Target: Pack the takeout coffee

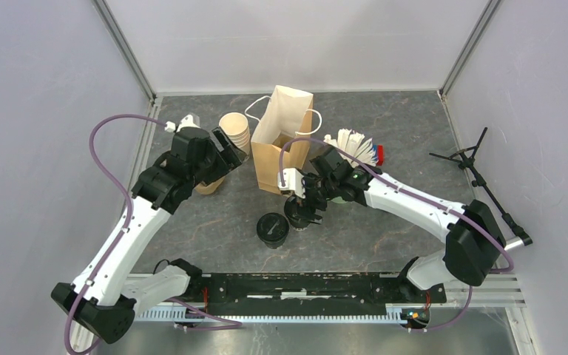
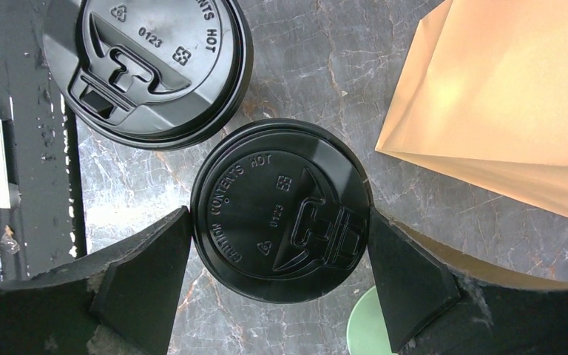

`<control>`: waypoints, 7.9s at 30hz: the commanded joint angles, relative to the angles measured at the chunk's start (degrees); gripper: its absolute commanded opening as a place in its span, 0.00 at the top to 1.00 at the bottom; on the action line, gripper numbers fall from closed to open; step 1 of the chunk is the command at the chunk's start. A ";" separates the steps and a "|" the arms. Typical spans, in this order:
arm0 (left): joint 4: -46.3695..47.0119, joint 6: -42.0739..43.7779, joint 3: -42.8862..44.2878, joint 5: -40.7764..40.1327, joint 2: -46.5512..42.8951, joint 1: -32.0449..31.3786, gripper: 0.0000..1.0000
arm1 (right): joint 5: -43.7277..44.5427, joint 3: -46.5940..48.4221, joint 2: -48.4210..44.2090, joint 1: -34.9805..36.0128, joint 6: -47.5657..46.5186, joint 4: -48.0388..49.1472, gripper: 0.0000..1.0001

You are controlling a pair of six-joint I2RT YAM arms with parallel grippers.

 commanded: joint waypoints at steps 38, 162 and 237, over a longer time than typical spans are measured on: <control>10.72 -36.82 6.26 1.02 15.43 -6.90 0.33 | 2.72 1.97 -27.14 -0.10 8.95 -2.43 0.09; -15.81 21.31 30.87 26.98 19.97 4.85 0.23 | 34.77 -34.26 -43.04 0.43 46.54 5.81 0.02; 2.54 102.24 4.85 33.00 -7.96 -26.29 0.00 | -5.82 12.83 -19.62 0.70 55.58 -0.89 0.19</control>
